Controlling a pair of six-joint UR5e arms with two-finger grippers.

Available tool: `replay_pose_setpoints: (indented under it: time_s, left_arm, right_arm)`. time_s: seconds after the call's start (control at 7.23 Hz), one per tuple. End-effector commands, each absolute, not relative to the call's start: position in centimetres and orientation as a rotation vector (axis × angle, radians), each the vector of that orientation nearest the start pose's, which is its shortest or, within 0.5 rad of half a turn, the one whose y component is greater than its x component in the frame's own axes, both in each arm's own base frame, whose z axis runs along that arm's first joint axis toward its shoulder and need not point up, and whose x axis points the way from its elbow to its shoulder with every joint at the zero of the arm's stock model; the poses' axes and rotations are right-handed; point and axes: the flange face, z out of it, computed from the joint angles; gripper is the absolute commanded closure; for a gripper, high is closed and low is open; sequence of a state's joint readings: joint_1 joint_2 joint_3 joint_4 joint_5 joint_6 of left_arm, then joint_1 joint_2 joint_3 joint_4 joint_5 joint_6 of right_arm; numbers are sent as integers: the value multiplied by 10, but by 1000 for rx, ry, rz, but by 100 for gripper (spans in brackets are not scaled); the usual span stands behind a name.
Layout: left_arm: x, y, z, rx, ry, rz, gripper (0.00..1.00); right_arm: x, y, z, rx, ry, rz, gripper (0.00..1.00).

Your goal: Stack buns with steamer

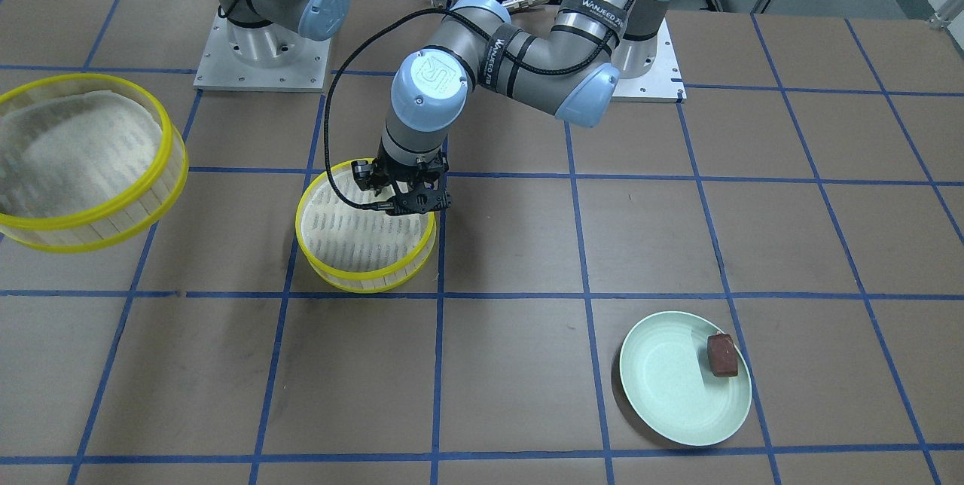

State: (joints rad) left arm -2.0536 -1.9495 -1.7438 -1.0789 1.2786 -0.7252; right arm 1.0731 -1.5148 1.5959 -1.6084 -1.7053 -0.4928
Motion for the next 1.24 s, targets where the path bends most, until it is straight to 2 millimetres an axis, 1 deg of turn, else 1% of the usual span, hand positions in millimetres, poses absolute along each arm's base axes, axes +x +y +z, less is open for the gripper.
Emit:
replay_pose_setpoints:
  time_s: [0.0,0.14,0.28,0.41,0.55,0.69,0.83,0.97,1.11]
  left_arm:
    - [-412,-458,266,-415,3316,291,0]
    - [-400,-467,265,-373,3293,241,0]
    - [-389,-474,264,-294,3281,219,0]
    - [-385,-477,265,-301,3282,215,0]
    - [-365,-490,276,-355,3276,168,0]
    - [-328,-515,290,-390,3255,88,0]
    - [-295,-539,307,-244,3267,19,0]
    - [-242,-569,321,-153,3200,-60,0]
    - [-187,-591,327,-65,3192,-87,0]
  right_arm:
    - [-92,-518,438,89,3216,179,100]
    - [-66,-518,425,101,3210,211,100]
    - [-48,-516,413,110,3185,236,100]
    - [-22,-508,396,133,3136,267,100]
    - [2,-502,380,165,3140,304,100]
    - [17,-502,375,156,3142,315,100]
    - [28,-502,372,179,3151,326,100]
    - [38,-502,370,191,3152,332,100]
    - [63,-497,358,195,3163,367,100]
